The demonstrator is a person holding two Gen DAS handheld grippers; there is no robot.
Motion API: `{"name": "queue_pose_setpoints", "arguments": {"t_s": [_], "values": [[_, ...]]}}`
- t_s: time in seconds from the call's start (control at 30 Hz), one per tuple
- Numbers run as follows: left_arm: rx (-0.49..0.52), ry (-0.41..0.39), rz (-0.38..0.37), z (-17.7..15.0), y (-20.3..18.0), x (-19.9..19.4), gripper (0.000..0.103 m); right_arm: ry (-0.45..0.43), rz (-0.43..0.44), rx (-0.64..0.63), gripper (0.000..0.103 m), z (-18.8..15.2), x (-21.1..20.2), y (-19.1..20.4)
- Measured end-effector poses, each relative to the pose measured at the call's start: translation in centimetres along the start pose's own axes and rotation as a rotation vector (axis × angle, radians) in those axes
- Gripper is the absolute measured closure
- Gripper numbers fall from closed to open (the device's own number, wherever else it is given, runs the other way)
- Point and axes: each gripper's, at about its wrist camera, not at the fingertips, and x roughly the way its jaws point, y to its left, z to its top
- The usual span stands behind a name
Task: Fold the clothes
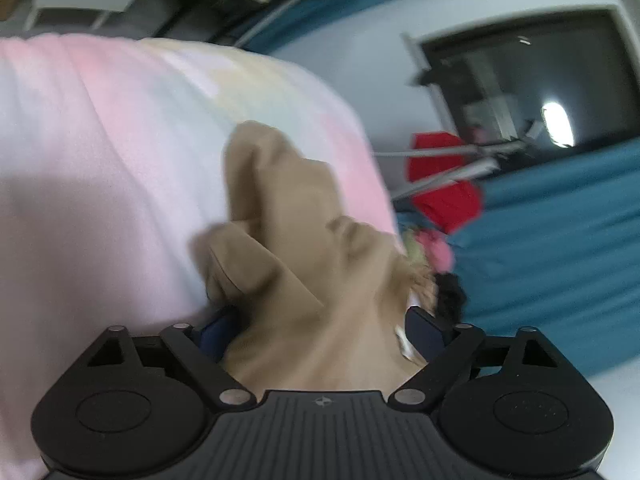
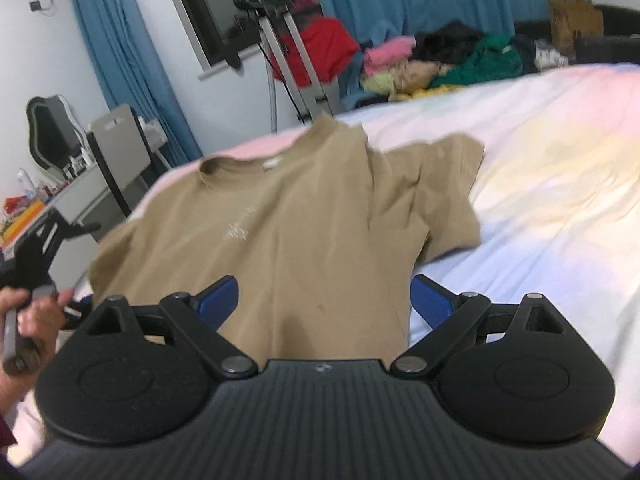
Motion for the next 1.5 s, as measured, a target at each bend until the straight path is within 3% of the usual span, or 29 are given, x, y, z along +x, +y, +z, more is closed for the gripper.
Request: {"name": "queue_pose_setpoints", "arguments": {"t_s": [0.17,0.27,0.33,0.37,0.5,0.73,0.83,0.97,1.03,1.1,1.23,1.27,1.33,1.37,1.4,1.5], "values": [[-0.085,-0.063,-0.067,1.5,1.0,1.6,0.014,0.034,-0.004,0.025,0.009,-0.1,2.0,-0.5],[-0.113,-0.087,-0.130,2.3,1.5,1.8,0.047,0.042,-0.008,0.029,0.009,-0.1,2.6,-0.6],[-0.099,-0.079,-0.128,2.3,1.1,1.7,0.057,0.051,-0.011,0.033,0.009,-0.2,2.7,-0.6],[-0.087,-0.077,-0.123,2.4,0.9,1.6,0.068,0.052,-0.013,0.035,0.009,-0.2,2.7,-0.6],[0.065,-0.111,-0.017,3.4,-0.7,-0.1,0.089,0.052,-0.019,0.043,0.009,-0.2,2.4,-0.5],[0.288,-0.234,0.157,6.0,-3.6,-4.5,0.093,0.055,-0.028,0.035,0.009,-0.3,2.3,-0.4],[0.250,-0.205,0.186,6.7,-3.1,-5.0,0.093,0.056,-0.024,0.044,0.009,-0.2,2.3,-0.5],[0.215,-0.161,0.173,5.7,-2.1,-4.6,0.082,0.059,-0.022,0.043,0.009,-0.2,2.3,-0.5],[0.197,-0.140,0.167,5.2,-1.6,-4.4,0.073,0.062,-0.018,0.049,0.009,-0.2,2.2,-0.6],[0.180,-0.118,0.160,4.7,-1.1,-4.2,0.057,0.065,-0.012,0.057,0.009,-0.2,2.2,-0.6],[0.147,-0.076,0.149,3.6,-0.1,-3.8,0.054,0.071,-0.008,0.060,0.009,-0.3,2.3,-0.6],[0.155,-0.079,0.156,3.4,-0.2,-3.5,0.054,0.073,-0.008,0.060,0.009,-0.3,2.3,-0.5],[0.171,-0.083,0.170,3.1,-0.3,-3.0,0.070,0.075,-0.008,0.063,0.009,-0.3,2.4,-0.5],[0.183,-0.074,0.185,2.9,-0.4,-2.6,0.089,0.075,-0.009,0.067,0.009,-0.3,2.4,-0.6],[0.196,-0.067,0.198,2.7,-0.5,-2.4,0.098,0.076,-0.009,0.071,0.009,-0.2,2.4,-0.7],[0.264,-0.105,0.209,1.8,-1.5,-3.1,0.101,0.076,-0.010,0.080,0.009,-0.2,2.4,-0.8]]}}
